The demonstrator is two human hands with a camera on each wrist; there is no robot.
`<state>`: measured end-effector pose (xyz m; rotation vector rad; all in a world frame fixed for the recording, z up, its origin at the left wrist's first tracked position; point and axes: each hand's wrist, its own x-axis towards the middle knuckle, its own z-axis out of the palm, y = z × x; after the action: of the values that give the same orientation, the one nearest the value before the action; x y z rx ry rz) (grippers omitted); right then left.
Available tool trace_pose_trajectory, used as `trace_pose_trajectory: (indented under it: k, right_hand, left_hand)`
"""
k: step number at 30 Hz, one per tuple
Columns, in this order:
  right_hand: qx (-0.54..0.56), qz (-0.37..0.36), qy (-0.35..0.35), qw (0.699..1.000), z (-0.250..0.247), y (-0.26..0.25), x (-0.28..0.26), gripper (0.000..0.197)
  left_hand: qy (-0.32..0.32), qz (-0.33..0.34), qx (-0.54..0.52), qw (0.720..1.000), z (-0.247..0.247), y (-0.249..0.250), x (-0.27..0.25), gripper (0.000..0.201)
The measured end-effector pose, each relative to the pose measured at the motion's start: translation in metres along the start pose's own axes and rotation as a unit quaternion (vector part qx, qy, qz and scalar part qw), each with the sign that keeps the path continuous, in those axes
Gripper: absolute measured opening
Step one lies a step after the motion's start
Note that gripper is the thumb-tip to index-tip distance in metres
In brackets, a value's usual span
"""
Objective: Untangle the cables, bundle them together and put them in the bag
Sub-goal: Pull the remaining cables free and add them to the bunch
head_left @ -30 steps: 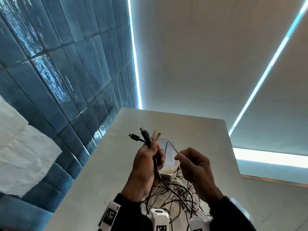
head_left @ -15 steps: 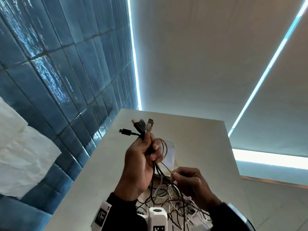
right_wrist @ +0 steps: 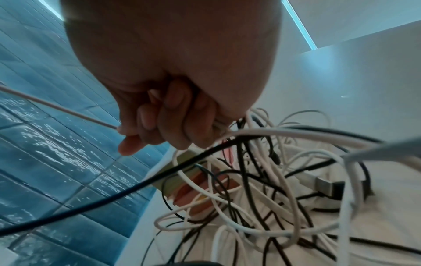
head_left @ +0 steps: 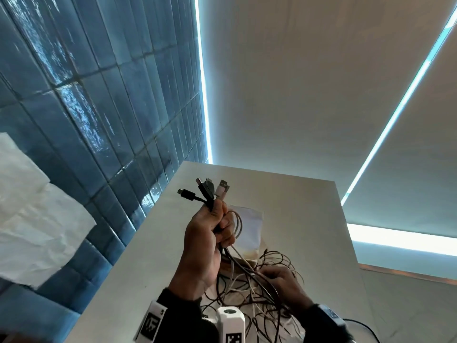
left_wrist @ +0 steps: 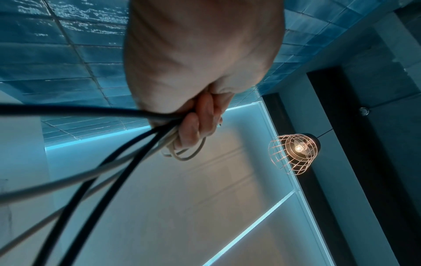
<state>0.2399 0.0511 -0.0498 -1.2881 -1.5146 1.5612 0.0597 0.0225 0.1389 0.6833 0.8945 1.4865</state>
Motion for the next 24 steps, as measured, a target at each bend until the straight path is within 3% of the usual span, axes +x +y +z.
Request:
trace_pose_trajectory:
  k: [5, 9, 14, 18, 20, 24]
  right_hand:
    - [-0.013, 0.024, 0.065, 0.998, 0.003, -0.007, 0.004, 0.035]
    - [0.072, -0.038, 0.122, 0.989, 0.001, -0.059, 0.002, 0.02]
    - [0.192, -0.16, 0.079, 0.965, 0.009, -0.129, -0.015, 0.012]
    - [0.211, -0.217, 0.025, 0.953, 0.019, -0.153, -0.032, 0.011]
    - [0.2, -0.218, -0.012, 0.955, 0.021, -0.153, -0.038, 0.013]
    - [0.18, -0.163, -0.069, 0.968, 0.02, -0.146, -0.044, 0.013]
  left_hand:
    - [0.007, 0.011, 0.025, 1.0, -0.006, -0.001, 0.002, 0.025]
    - [0.02, 0.013, 0.034, 0.999, -0.01, -0.003, 0.007, 0.026]
    - [0.036, -0.001, 0.049, 0.998, -0.007, -0.01, 0.009, 0.024]
    - [0.062, -0.018, 0.074, 0.995, -0.007, -0.012, 0.012, 0.027]
    - [0.066, -0.034, 0.052, 0.996, -0.007, -0.011, 0.012, 0.028]
    - [0.025, -0.037, -0.088, 0.995, -0.005, -0.002, 0.009, 0.026]
